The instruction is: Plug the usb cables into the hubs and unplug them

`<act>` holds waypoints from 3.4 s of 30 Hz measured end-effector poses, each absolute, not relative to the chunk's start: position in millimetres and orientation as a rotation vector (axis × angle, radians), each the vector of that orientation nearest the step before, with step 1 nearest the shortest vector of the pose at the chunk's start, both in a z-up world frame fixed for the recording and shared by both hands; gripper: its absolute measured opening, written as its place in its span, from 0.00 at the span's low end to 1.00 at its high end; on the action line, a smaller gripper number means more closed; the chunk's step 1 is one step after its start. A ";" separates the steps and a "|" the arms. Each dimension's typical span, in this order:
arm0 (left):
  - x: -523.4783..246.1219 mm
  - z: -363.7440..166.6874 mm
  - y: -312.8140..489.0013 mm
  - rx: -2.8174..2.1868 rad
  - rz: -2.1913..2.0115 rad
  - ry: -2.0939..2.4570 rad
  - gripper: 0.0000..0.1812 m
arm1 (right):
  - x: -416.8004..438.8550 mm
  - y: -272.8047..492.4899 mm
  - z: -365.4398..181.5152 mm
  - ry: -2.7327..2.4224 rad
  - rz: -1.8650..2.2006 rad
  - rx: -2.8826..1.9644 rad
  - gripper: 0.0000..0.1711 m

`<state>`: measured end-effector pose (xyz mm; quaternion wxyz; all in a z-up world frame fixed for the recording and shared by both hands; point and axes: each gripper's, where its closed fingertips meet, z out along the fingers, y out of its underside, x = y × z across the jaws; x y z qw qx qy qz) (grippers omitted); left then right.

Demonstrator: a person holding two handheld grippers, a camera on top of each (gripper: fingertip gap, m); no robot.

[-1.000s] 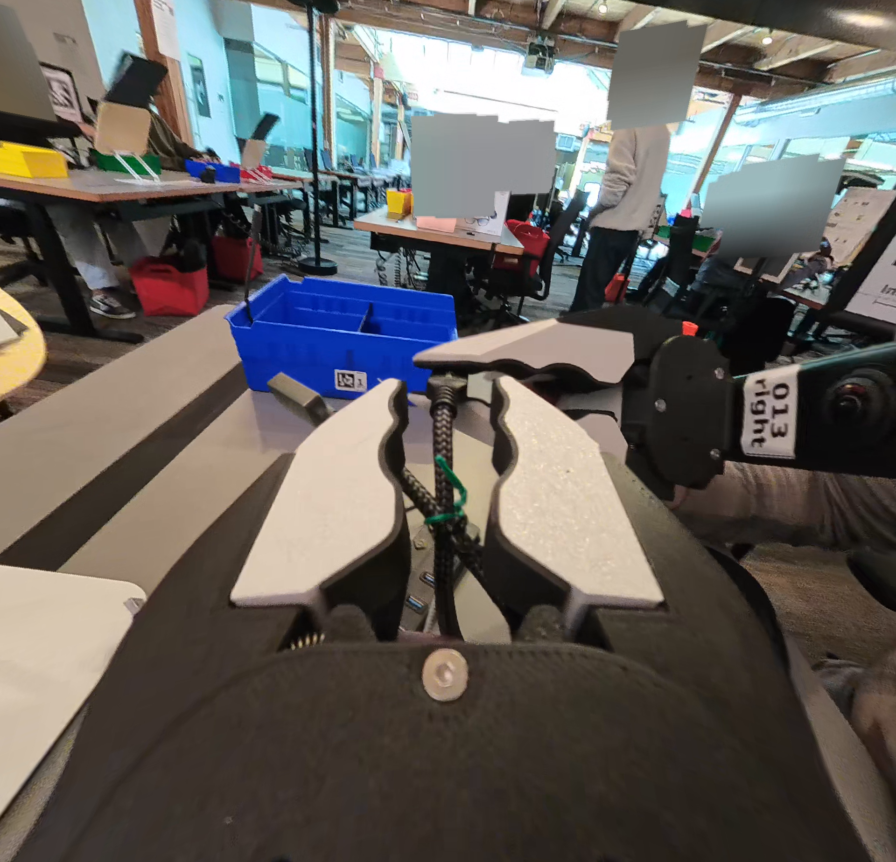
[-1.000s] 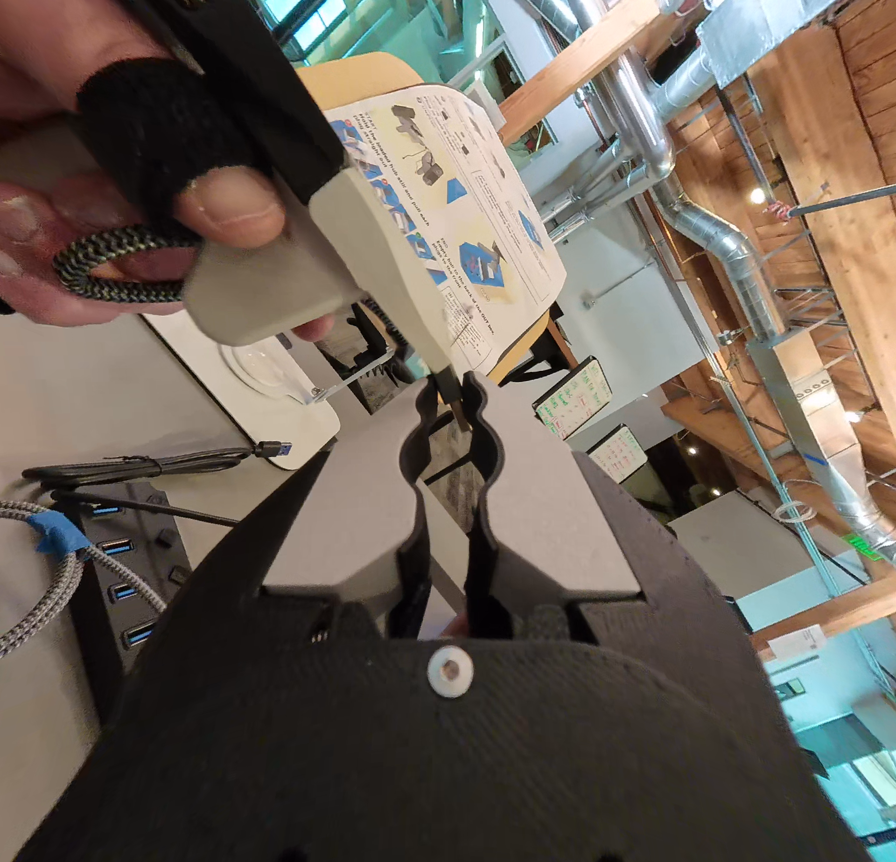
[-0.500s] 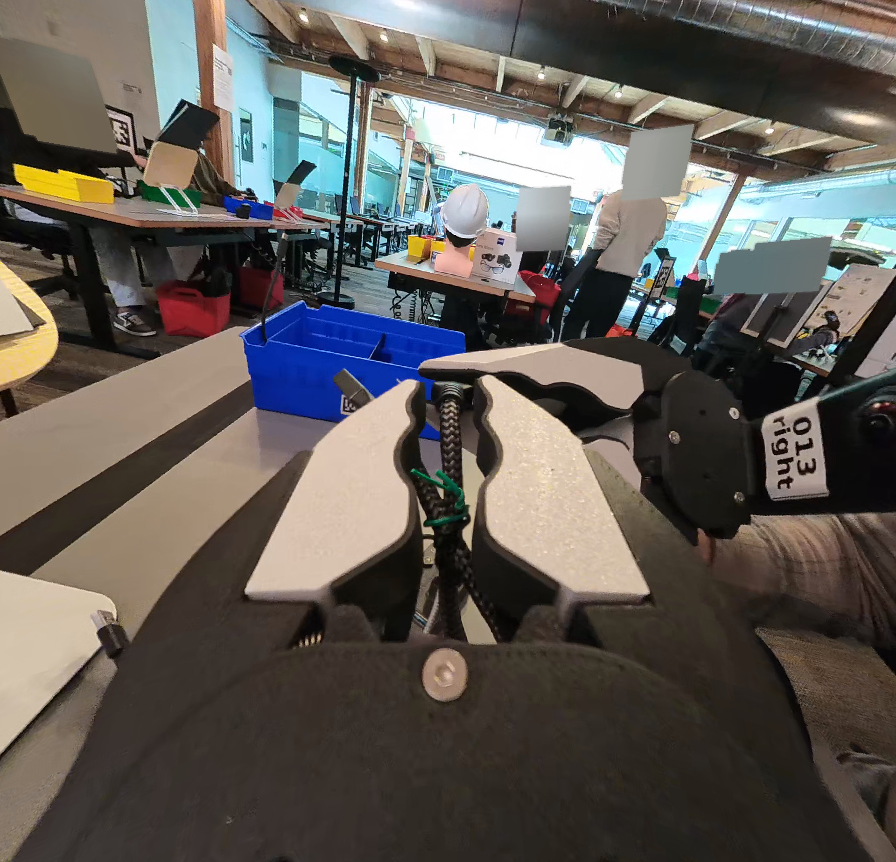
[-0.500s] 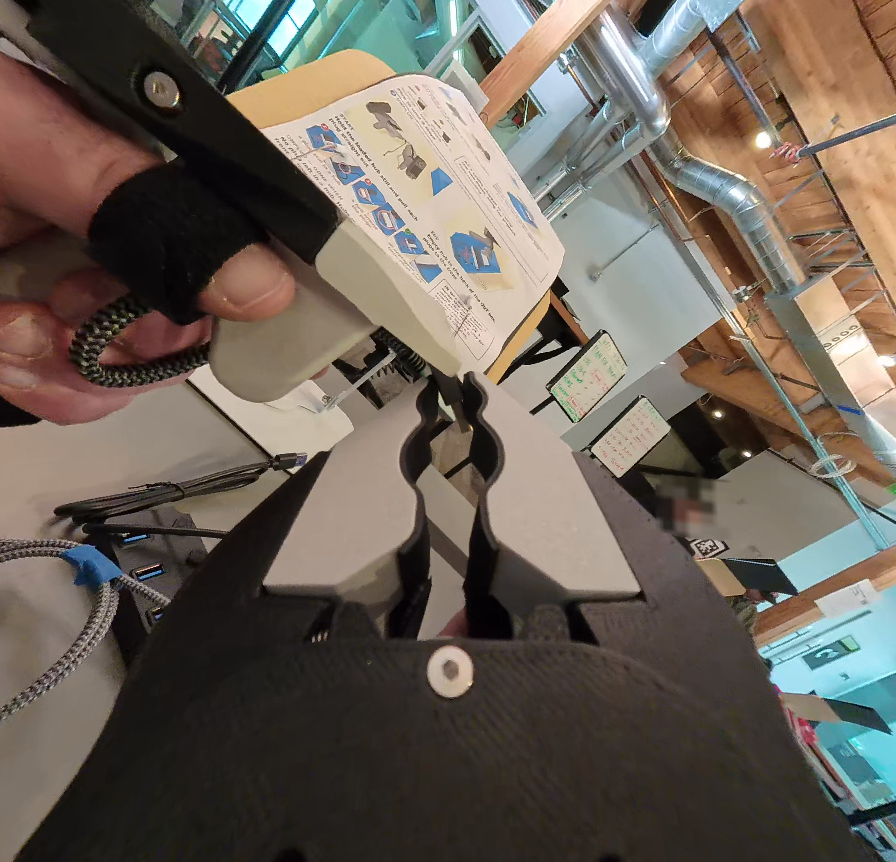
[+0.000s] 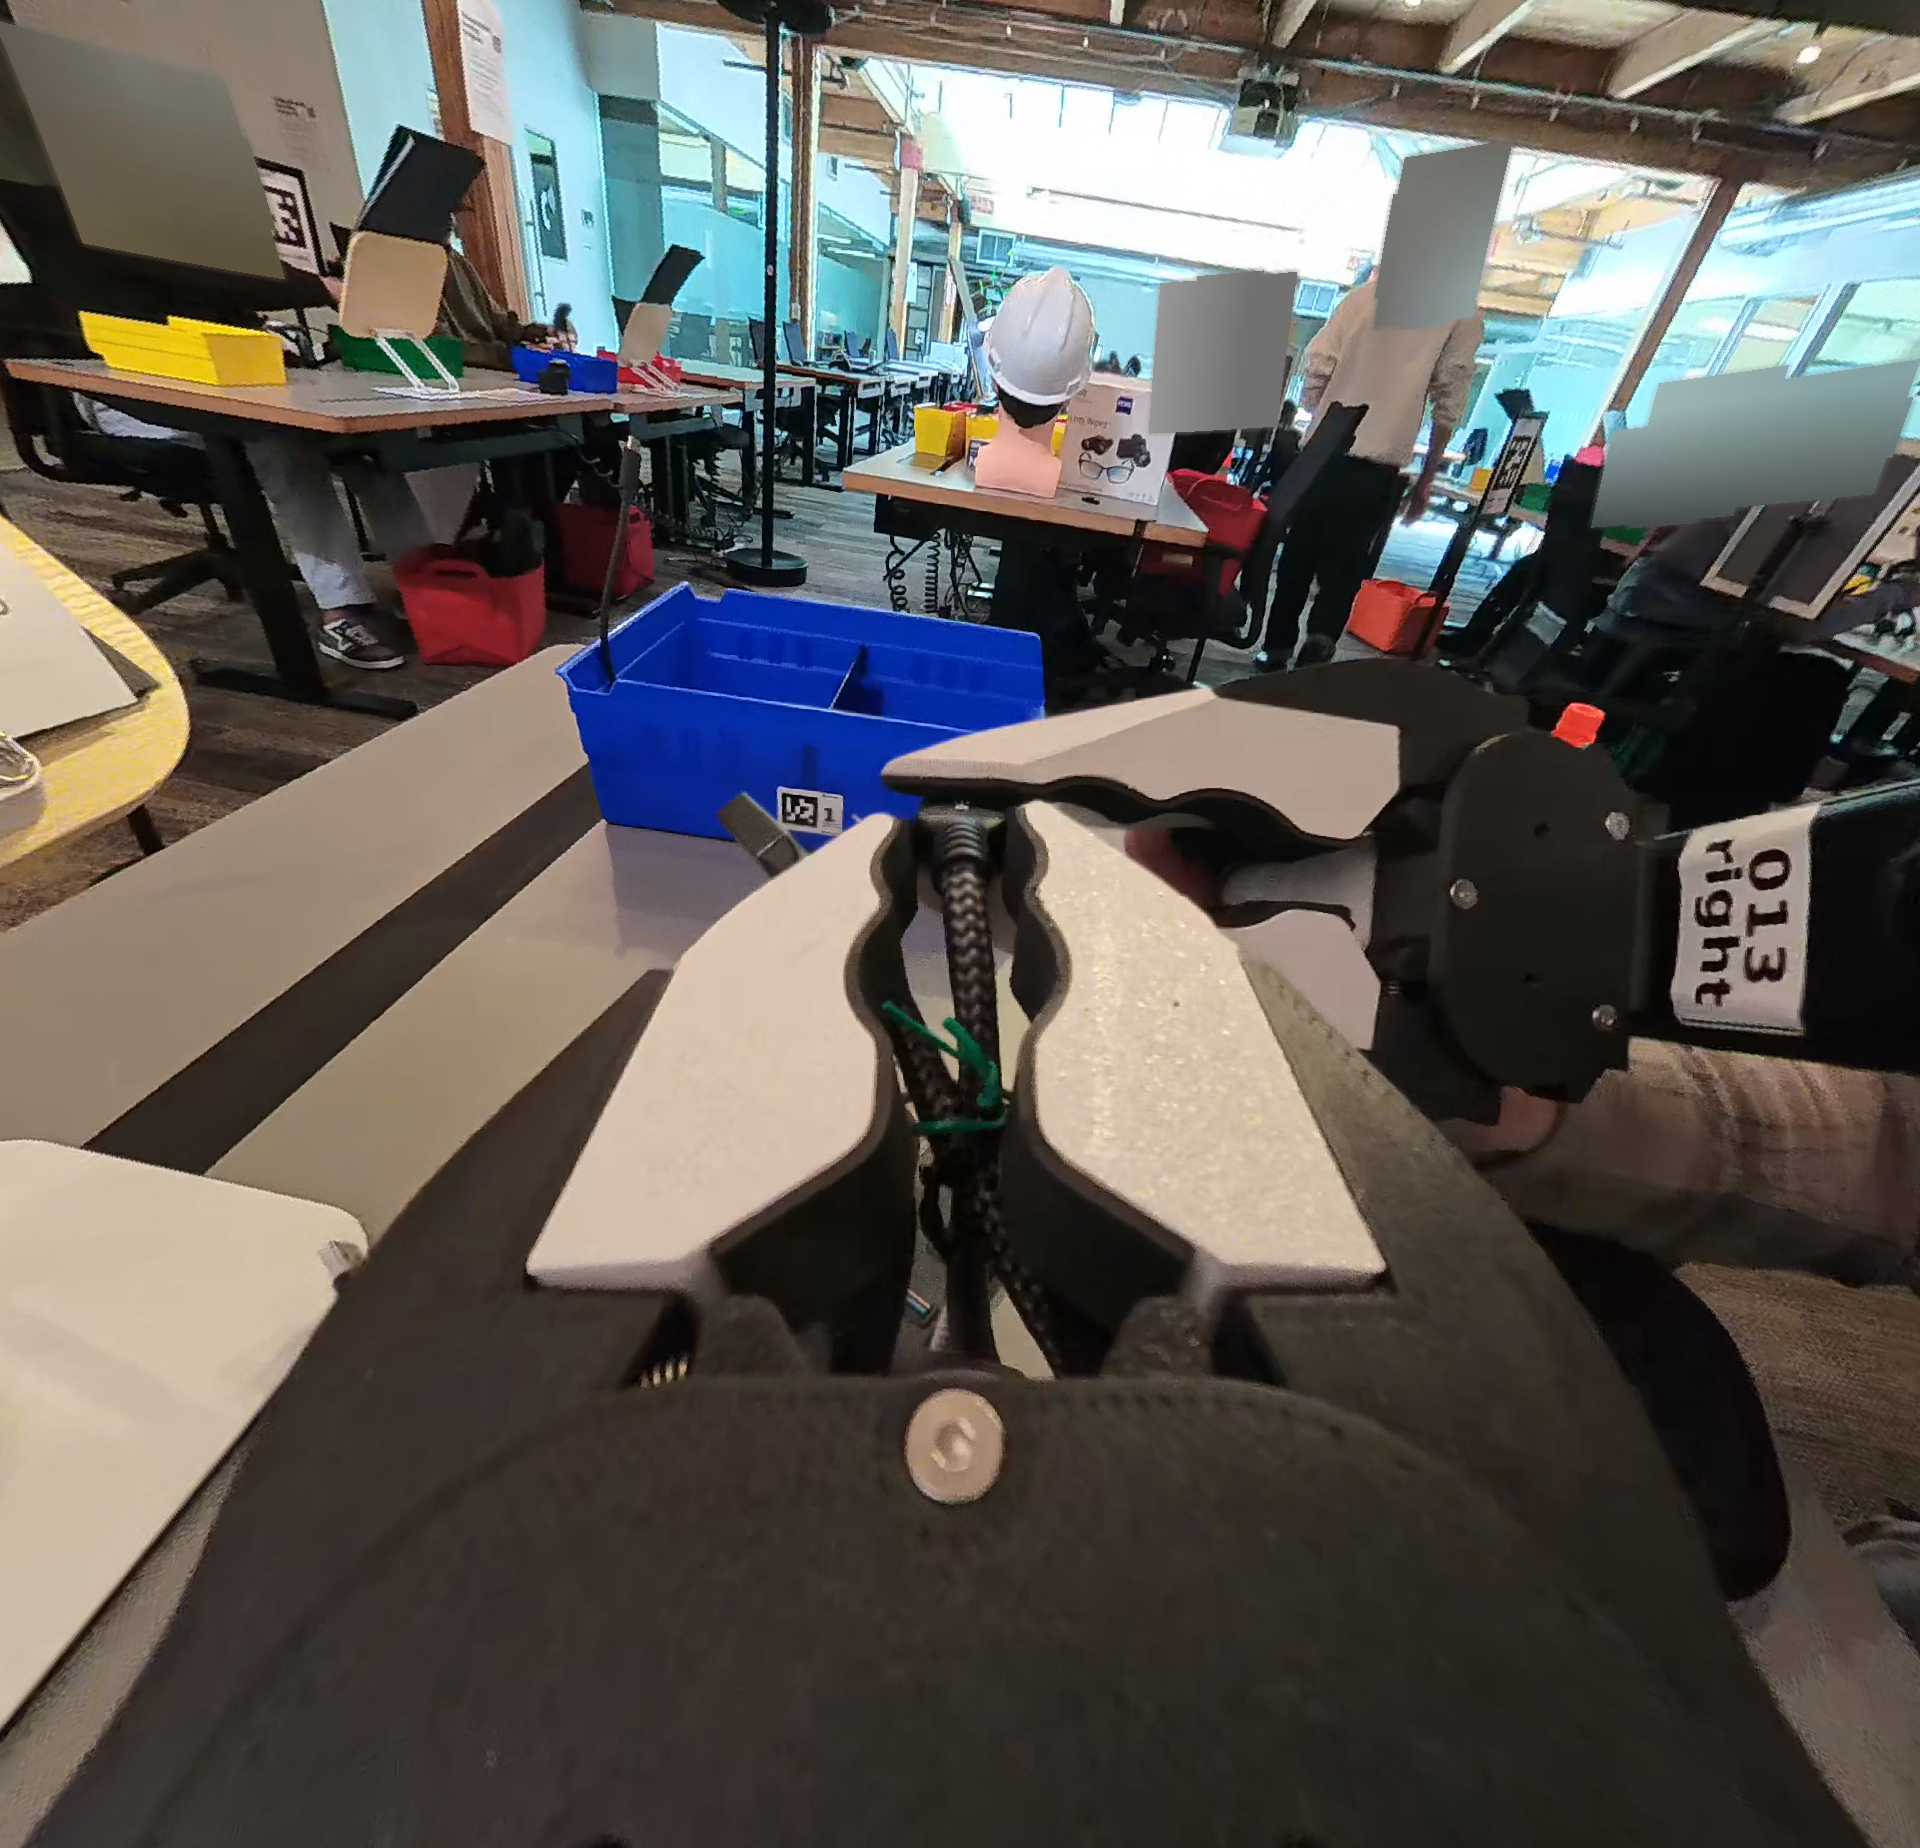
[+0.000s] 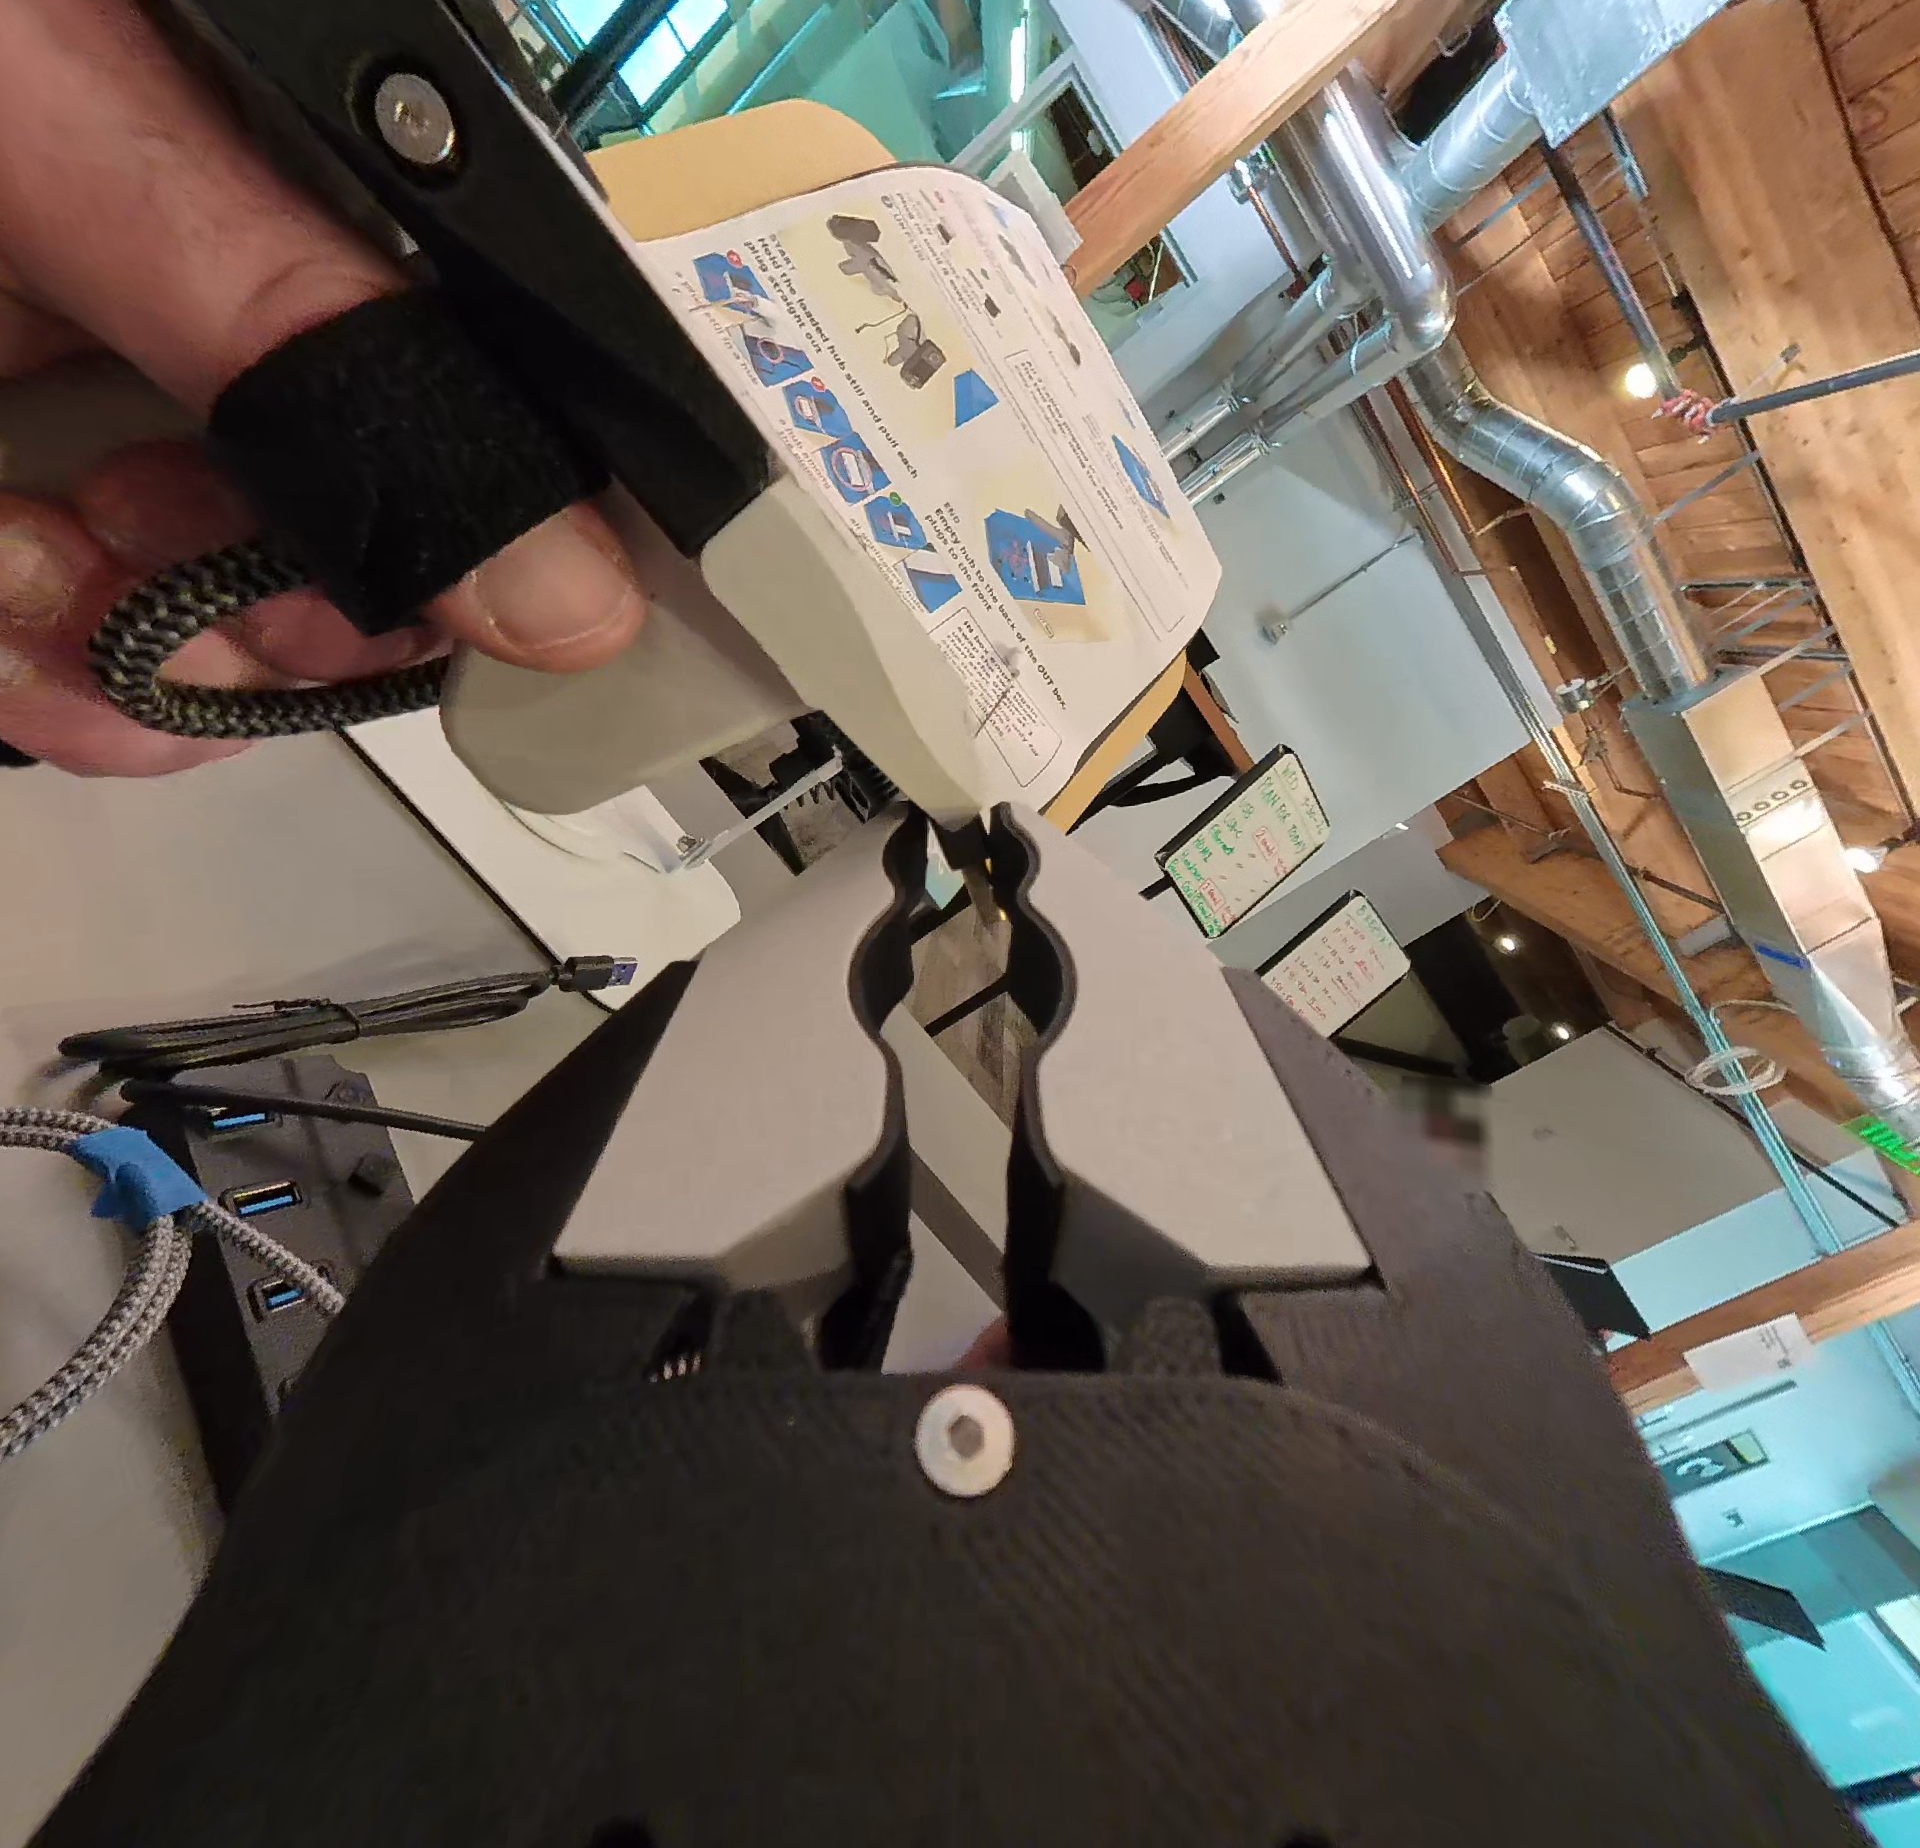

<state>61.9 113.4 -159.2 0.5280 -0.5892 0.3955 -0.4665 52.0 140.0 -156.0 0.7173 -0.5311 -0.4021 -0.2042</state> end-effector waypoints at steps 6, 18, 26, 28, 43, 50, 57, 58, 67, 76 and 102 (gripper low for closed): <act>58.2 -160.5 113.8 -1.422 -1.109 0.984 0.09 | 56.1 139.0 -155.4 -0.956 -0.485 -1.149 0.08; 50.9 -160.9 106.2 -1.440 -1.047 1.133 0.17 | 58.4 135.4 -152.0 -1.077 -0.606 -1.047 0.04; 51.5 -149.9 96.0 -1.335 -1.061 1.157 0.20 | 63.2 139.8 -146.9 -0.910 -0.437 -1.160 0.04; 56.3 -141.7 100.5 -1.284 -1.196 1.010 0.23 | 67.5 143.5 -145.1 -0.861 -0.431 -1.185 0.04; -20.9 -140.6 168.3 -1.315 -1.047 0.817 0.26 | 75.2 141.7 -132.9 -0.814 -0.395 -1.182 0.03; 39.6 -169.1 123.6 -1.315 -1.211 1.035 0.35 | 60.2 144.7 -143.7 -0.946 -0.456 -1.182 0.03; 46.0 -148.5 126.8 -1.256 -1.229 0.852 0.28 | 51.1 141.4 -155.1 -1.134 -0.560 -1.114 0.03; 45.8 -148.7 128.3 -1.254 -1.214 0.843 0.24 | 48.4 139.8 -156.7 -1.172 -0.569 -1.096 0.03; 54.5 -155.2 118.1 -1.248 -1.184 0.938 0.08 | 46.3 138.5 -165.5 -1.329 -0.613 -1.066 0.03; 57.9 -167.0 118.3 -1.358 -1.171 1.007 0.14 | 47.9 135.7 -165.6 -1.378 -0.680 -1.016 0.03; 64.9 -167.8 115.2 -1.347 -1.150 0.989 0.09 | 47.0 137.8 -166.6 -1.395 -0.749 -0.973 0.03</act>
